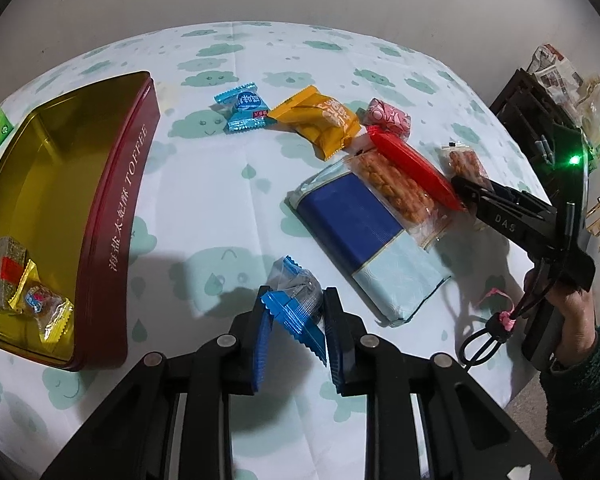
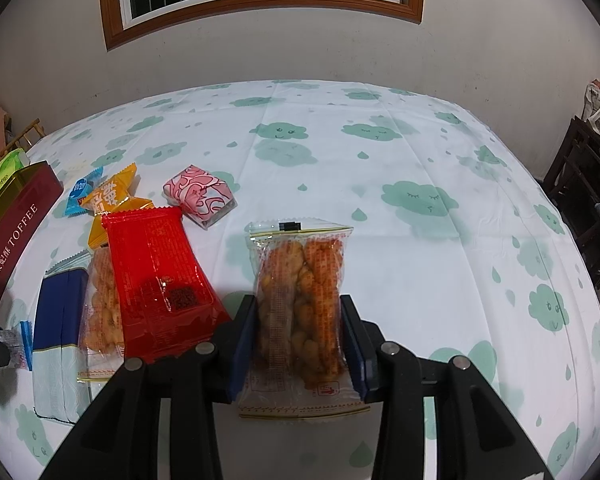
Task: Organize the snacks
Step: 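Grasp the blue-wrapped candy with the left gripper while the right gripper holds the peanut bag, then carry the blue-wrapped candy into the gold tin and open the left gripper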
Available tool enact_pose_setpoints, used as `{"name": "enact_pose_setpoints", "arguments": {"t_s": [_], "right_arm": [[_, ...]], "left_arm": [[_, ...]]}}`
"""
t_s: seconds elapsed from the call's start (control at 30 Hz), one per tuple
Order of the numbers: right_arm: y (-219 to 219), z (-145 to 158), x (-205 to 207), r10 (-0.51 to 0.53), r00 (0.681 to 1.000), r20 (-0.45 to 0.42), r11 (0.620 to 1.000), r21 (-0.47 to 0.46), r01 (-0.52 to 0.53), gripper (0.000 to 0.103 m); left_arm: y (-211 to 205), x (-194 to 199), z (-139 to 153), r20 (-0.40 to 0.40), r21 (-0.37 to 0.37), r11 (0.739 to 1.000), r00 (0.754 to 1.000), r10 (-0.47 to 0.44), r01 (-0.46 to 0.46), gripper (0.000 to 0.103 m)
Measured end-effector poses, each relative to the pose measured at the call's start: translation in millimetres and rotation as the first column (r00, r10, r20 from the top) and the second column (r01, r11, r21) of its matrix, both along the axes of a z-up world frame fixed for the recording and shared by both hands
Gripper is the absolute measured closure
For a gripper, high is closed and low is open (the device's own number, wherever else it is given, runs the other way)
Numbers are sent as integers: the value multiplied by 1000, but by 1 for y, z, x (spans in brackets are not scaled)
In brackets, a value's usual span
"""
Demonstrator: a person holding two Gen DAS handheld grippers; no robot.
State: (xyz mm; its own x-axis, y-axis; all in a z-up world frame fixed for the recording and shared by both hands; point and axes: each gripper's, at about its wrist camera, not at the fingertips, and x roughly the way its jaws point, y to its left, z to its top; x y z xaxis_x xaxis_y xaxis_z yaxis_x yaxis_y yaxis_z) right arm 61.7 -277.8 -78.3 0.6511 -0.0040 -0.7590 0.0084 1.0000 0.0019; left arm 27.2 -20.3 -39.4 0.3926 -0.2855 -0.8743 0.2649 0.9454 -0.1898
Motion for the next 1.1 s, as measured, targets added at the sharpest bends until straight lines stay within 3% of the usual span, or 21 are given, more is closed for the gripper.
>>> {"name": "enact_pose_setpoints", "arguments": {"t_s": [0.5,0.8,1.1], "right_arm": [[0,0,0,0,1000,0,1000,-1,0,62],[0,0,0,0,1000,0,1000,-2,0,62],[1,0,0,0,1000,-1,1000,-2,0,62]], "left_arm": [[11,2,29,69,6,1000,997,17,-17,82],[61,19,62,153,36,991,981,119,-126,82],[117,36,53,138,80,968,964,227,-240,82]]}}
